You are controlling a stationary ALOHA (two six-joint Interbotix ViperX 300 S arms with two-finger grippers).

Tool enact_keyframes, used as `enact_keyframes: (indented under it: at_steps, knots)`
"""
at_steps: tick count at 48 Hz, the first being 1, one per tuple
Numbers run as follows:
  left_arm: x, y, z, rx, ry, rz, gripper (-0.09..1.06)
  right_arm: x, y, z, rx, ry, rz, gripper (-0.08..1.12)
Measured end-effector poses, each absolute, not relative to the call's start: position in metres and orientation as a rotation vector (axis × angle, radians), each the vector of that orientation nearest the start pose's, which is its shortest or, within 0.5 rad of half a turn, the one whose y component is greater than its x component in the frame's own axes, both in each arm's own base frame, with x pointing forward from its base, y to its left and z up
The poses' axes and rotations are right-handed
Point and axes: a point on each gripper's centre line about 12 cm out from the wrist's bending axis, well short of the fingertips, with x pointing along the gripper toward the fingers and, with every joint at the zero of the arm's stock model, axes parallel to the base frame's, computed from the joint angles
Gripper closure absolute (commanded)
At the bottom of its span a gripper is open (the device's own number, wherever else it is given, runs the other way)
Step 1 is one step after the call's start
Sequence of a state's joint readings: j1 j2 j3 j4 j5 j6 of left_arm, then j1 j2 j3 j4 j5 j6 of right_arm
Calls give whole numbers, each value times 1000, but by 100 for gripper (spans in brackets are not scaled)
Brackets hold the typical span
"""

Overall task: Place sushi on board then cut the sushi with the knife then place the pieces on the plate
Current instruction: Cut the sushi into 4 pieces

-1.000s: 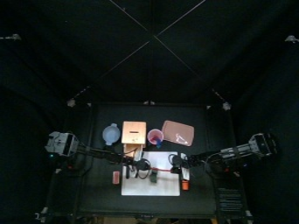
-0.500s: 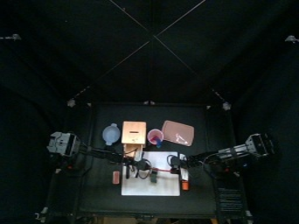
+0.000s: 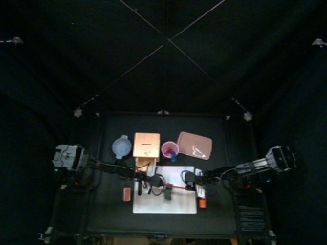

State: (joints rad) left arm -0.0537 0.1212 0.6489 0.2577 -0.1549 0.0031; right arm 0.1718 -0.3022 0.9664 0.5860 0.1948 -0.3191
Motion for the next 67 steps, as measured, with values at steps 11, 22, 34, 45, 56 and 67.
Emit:
enact_keyframes:
  at_steps: [11, 22, 34, 45, 56, 67]
  knots:
    - [406, -26, 136, 255, 614, -171, 62, 278, 61, 157, 215, 865, 149, 65]
    - [407, -27, 137, 252, 613, -170, 62, 280, 62, 155, 212, 863, 148, 66]
    - [405, -26, 135, 240, 620, -164, 62, 282, 63, 153, 208, 868, 149, 66]
    - [405, -26, 135, 237, 622, -163, 62, 284, 63, 151, 207, 873, 145, 66]
    - [404, -30, 135, 239, 622, -172, 62, 284, 65, 151, 207, 873, 151, 66]
    - [403, -35, 134, 238, 624, -181, 62, 285, 68, 153, 204, 868, 161, 66]
